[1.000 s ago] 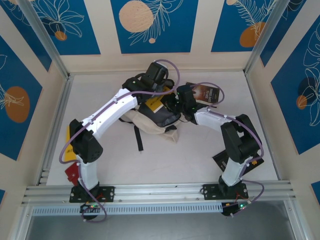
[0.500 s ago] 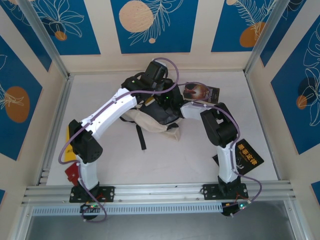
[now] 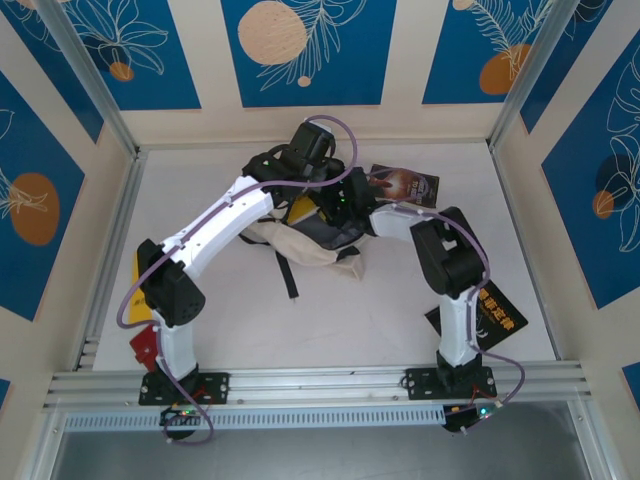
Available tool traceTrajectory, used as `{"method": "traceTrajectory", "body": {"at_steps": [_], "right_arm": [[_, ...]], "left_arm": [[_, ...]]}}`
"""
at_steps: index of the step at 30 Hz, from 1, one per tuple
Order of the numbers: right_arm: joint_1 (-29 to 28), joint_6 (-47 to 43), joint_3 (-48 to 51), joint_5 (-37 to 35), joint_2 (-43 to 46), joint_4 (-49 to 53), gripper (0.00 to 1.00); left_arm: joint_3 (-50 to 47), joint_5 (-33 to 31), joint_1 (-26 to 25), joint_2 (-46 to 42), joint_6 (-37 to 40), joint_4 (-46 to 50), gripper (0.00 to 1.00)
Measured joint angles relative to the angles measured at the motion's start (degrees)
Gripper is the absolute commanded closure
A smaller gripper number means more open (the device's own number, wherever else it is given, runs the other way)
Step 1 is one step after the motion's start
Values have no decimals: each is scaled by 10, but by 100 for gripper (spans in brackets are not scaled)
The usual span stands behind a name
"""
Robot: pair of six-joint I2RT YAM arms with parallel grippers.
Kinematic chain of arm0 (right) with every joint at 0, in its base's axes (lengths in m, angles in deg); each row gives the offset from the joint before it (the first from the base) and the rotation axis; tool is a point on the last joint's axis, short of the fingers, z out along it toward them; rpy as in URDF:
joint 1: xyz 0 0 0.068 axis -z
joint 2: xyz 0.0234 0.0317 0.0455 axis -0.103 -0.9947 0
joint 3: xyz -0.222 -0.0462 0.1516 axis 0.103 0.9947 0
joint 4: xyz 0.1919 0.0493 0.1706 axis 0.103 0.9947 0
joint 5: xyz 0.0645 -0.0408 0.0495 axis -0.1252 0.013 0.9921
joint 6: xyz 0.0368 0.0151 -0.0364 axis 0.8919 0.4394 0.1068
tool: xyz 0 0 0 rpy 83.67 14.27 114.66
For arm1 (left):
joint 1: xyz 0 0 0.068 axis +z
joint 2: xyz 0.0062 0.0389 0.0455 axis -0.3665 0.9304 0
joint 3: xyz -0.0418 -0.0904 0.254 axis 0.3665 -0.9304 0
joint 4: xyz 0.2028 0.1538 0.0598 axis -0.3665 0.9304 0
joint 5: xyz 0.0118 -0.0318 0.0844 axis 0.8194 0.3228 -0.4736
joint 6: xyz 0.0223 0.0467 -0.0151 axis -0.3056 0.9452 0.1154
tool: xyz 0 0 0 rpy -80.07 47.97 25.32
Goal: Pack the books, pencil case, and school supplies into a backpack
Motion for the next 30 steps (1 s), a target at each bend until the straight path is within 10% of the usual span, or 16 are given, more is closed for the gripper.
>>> {"method": "traceTrajectory", "body": {"at_steps": [10,16,20,30], "right_arm": [[40,-92,210,39,258,86,36],[76,-145,250,-32,357,215,25],[84,-183,234,-76,387,271,18],[51,-239,163,-95,373,308,13]], "left_arm": [[-79,27,4,-7,-3,-9,87],[-156,104,11,-32,-37,-14,32],[-218,159,30,-72,-64,-19,14],[-464,189,219,-253,-150,-56,2]]}}
